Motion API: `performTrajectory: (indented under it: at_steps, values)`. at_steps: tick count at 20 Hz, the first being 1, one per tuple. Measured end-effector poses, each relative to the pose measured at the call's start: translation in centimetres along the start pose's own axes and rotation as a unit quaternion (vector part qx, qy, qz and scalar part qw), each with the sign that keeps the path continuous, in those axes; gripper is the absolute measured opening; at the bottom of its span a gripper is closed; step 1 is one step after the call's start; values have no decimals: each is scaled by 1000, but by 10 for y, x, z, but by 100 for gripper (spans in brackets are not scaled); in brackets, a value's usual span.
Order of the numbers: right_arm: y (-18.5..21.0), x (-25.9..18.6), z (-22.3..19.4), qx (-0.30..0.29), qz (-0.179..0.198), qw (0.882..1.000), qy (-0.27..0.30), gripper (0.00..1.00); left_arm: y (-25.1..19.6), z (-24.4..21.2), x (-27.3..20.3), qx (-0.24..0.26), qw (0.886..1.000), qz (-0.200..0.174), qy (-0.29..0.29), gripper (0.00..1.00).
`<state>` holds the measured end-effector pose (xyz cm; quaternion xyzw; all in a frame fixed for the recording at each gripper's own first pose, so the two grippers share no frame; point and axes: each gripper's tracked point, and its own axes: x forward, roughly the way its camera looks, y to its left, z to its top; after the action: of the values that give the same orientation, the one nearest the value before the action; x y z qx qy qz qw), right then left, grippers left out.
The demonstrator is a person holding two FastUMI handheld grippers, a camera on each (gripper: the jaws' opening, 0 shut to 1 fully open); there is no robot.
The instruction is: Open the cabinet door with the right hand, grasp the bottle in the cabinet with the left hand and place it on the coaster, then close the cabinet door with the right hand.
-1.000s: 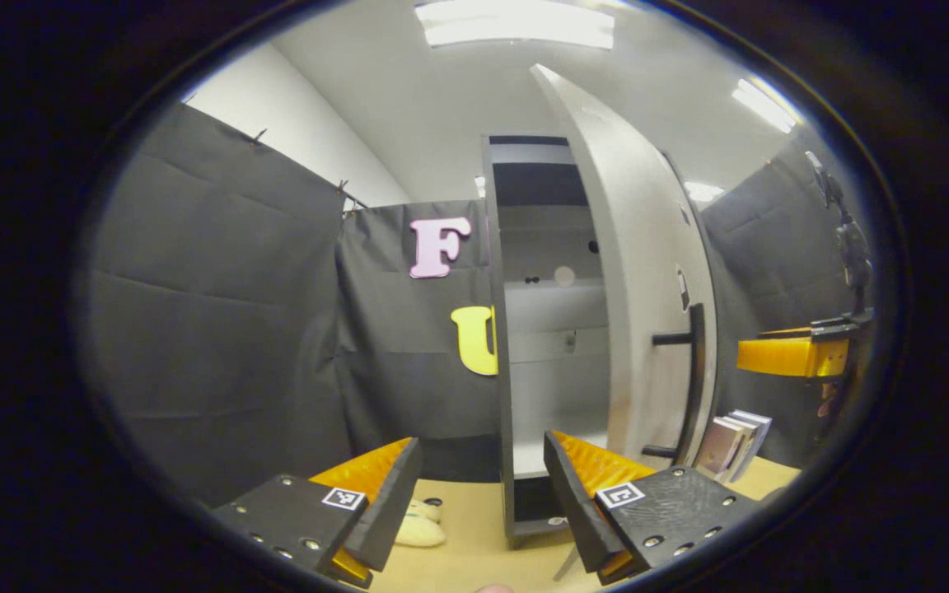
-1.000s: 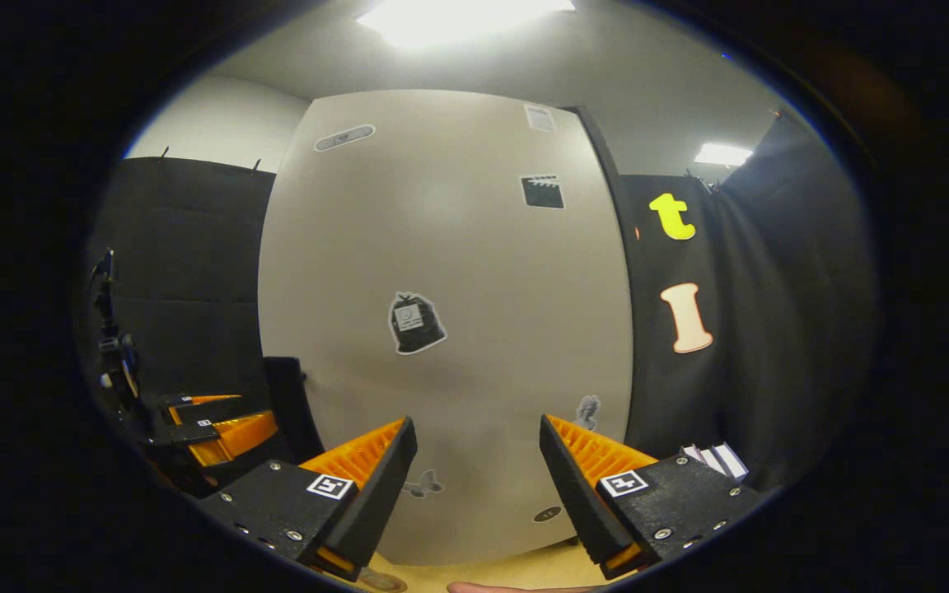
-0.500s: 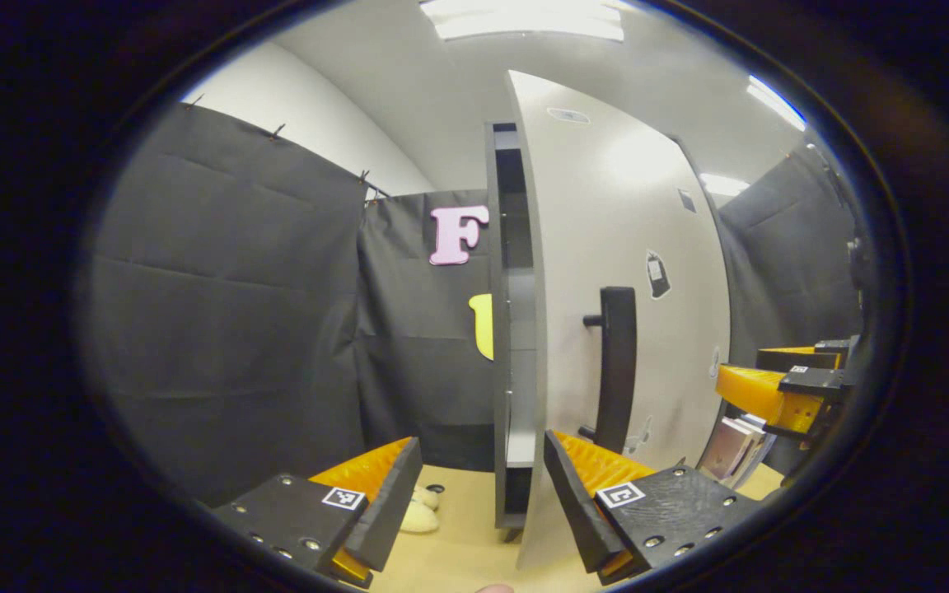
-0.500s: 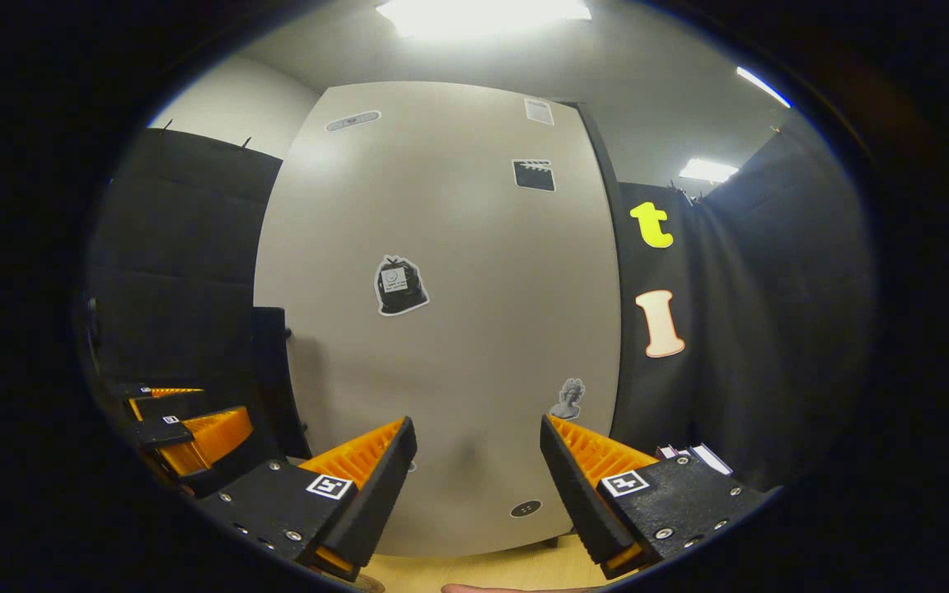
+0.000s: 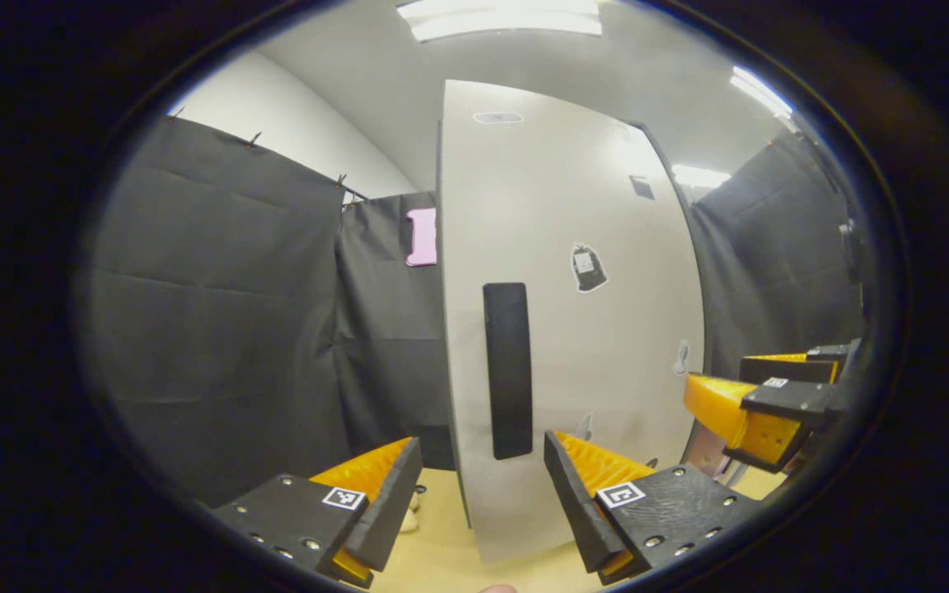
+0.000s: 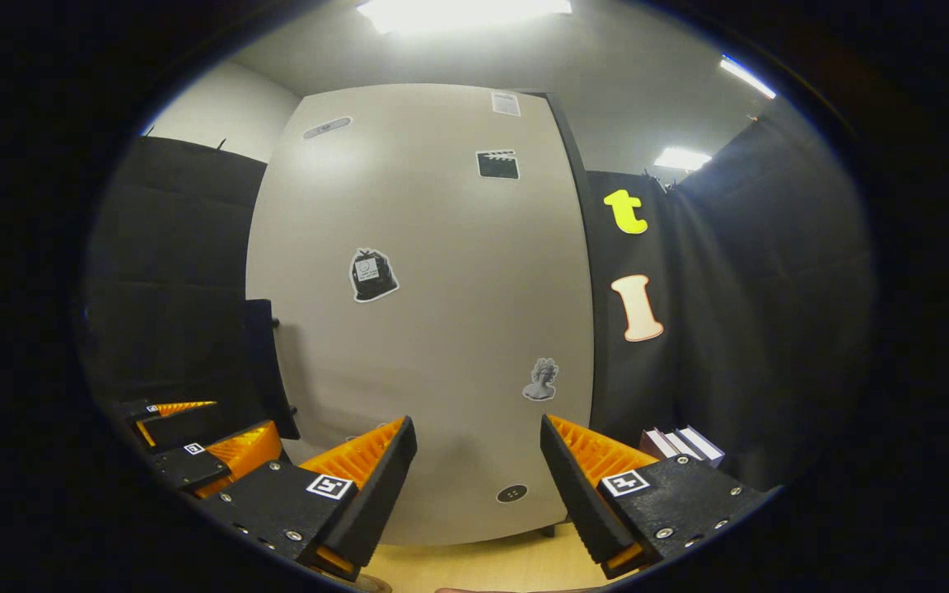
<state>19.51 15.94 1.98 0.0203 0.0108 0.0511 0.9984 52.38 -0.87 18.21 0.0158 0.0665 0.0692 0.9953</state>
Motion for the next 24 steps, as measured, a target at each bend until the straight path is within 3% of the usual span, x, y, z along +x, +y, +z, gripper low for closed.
performTrajectory:
  at_steps: [6, 24]
  values:
    - [0, -9, 8, -20, -1, 1000, -24, 94, -25, 9, 5, 9, 1000, -22, -11, 86]
    - [8, -2, -9, -32, 27, 999, -2, 94, -37, 0, 14, -6, 999, -42, -5, 86]
